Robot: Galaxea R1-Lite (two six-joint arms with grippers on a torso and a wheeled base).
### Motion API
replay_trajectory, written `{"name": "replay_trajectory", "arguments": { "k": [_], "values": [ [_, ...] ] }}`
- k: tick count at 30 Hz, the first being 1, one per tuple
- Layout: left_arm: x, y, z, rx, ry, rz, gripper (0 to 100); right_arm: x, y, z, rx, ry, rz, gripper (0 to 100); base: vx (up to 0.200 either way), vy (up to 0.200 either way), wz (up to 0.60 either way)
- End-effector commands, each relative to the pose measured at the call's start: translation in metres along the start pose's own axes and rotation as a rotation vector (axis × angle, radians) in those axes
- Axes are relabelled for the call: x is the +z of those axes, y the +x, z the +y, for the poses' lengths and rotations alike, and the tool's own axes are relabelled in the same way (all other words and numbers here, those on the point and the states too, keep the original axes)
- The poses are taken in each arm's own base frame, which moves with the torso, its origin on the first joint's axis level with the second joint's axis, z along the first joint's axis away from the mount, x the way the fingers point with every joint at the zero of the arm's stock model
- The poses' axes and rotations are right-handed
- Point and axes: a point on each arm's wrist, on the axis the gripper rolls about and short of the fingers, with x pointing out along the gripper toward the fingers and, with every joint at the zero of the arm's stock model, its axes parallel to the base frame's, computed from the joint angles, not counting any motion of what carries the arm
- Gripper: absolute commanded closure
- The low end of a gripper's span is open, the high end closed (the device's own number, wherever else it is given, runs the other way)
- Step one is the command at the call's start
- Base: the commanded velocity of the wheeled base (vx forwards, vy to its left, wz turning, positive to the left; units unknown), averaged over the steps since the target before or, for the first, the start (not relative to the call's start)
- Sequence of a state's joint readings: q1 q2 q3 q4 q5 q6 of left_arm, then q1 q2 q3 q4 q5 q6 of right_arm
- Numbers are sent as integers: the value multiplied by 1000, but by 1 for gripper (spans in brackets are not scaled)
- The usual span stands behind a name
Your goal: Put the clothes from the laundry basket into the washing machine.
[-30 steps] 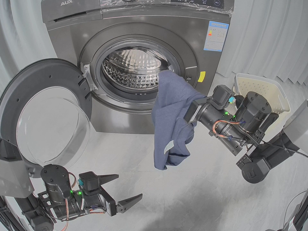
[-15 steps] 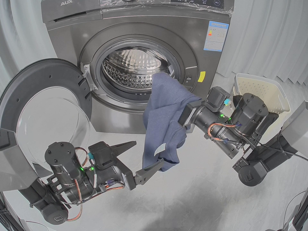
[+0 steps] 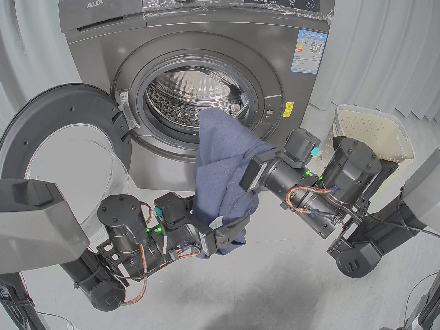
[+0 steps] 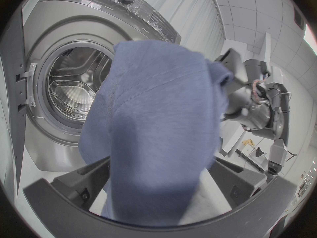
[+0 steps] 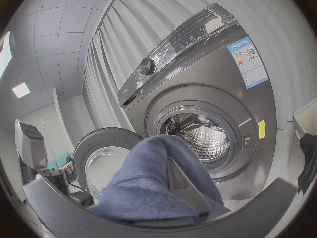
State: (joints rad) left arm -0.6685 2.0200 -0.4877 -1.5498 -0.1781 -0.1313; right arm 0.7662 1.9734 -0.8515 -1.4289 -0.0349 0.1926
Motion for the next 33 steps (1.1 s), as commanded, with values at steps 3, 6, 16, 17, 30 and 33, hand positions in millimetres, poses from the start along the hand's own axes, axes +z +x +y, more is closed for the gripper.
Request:
{"name": "replay_trajectory", "arguments": {
  "k": [3, 6, 16, 17, 30, 33],
  "values": [
    [-15, 16, 8, 36, -3, 17, 0, -3, -3, 14, 27, 23, 12, 100, 0, 0, 0],
    [-19, 27, 15, 75, -1, 3, 0, -8, -7, 19, 39, 38, 36, 100, 0, 0, 0],
    [-26, 33, 29, 129, -1, 8, 0, -4, -14, 30, 50, 58, 37, 100, 0, 0, 0],
    [-26, 33, 30, 135, -1, 6, 0, -4, -14, 30, 45, 58, 36, 100, 0, 0, 0],
    [-13, 48, 37, 191, -10, -83, 100, 4, -23, 29, 39, 67, 34, 100, 0, 0, 0],
    [-11, 46, 37, 193, -11, -87, 100, 7, -25, 26, 31, 67, 29, 100, 0, 0, 0]
  ]
}}
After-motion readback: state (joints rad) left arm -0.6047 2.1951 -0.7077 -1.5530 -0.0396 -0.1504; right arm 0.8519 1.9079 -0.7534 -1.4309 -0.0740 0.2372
